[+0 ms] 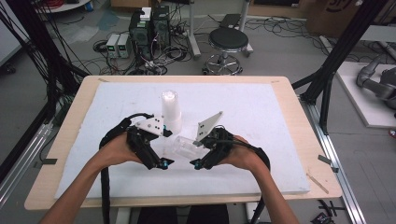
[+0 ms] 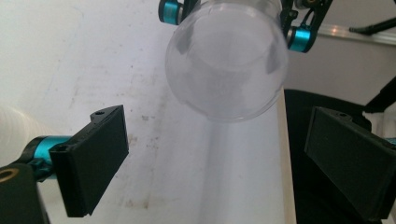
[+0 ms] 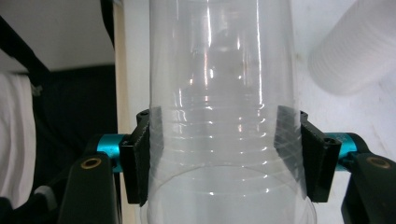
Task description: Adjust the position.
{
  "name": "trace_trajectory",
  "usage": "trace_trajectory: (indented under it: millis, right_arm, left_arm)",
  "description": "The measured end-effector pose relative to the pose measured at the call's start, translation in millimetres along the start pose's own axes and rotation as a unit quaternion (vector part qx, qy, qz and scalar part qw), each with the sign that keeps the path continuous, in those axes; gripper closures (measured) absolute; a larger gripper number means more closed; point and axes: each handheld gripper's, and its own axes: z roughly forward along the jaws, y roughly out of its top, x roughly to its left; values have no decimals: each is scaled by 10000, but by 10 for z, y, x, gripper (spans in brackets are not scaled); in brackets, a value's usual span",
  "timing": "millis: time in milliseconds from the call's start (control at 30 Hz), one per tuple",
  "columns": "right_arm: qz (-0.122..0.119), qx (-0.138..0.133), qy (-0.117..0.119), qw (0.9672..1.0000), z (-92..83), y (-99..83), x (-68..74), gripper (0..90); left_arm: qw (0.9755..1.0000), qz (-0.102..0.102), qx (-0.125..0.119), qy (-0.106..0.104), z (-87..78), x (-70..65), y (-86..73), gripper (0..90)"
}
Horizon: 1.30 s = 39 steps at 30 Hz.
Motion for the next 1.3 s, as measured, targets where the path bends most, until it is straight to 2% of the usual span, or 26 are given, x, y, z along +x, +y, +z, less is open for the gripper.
trace_trajectory:
  millis: [33,67,100,133,167,200,267,367,467,533,633,767,933,1200,1300]
  right_arm:
    - [-21,147,-17,9999,5,25,-4,332]
    - [-31,287,-31,9996,7,48,-6,334]
    - [-44,379,-9,9993,10,69,-10,334]
    - [-67,473,-15,9989,13,91,-11,335]
    - [-67,473,-15,9989,13,91,-11,335]
    - [-22,775,13,9970,22,131,9,335]
    - [-62,974,-1,9952,36,161,21,335]
    - [-113,1129,17,9935,33,199,32,336]
    - [-135,1185,32,9929,22,228,35,337]
    - [-141,1232,32,9923,20,238,34,338]
    - [-164,1266,45,9918,35,242,36,337]
    - [-167,1274,59,9917,45,245,40,338]
    - [-213,1272,71,9916,59,242,46,337]
    - [-203,1222,76,9923,60,242,52,339]
    - [-216,1254,62,9918,64,242,45,340]
  left_arm:
    - [9999,31,98,7,-1,1,19,62]
    - [9999,31,98,7,-1,1,19,62]
    - [9994,111,322,44,4,-2,56,62]
    - [9989,158,448,29,9,-2,76,62]
    - [9989,158,448,29,9,-2,76,62]
    - [9983,162,552,-26,20,2,99,62]
    - [9974,197,690,-18,34,2,118,63]
    - [9963,221,828,6,54,3,132,62]
    - [9956,236,910,-41,85,4,140,63]
    - [9951,277,941,-91,111,1,149,114]
    - [9952,376,892,-107,151,-11,168,147]
    - [9956,397,839,-131,199,-10,202,161]
    - [9960,429,742,-240,219,-9,228,241]
    - [9954,465,777,-315,234,1,227,317]
    - [9949,554,779,-313,244,-15,233,407]
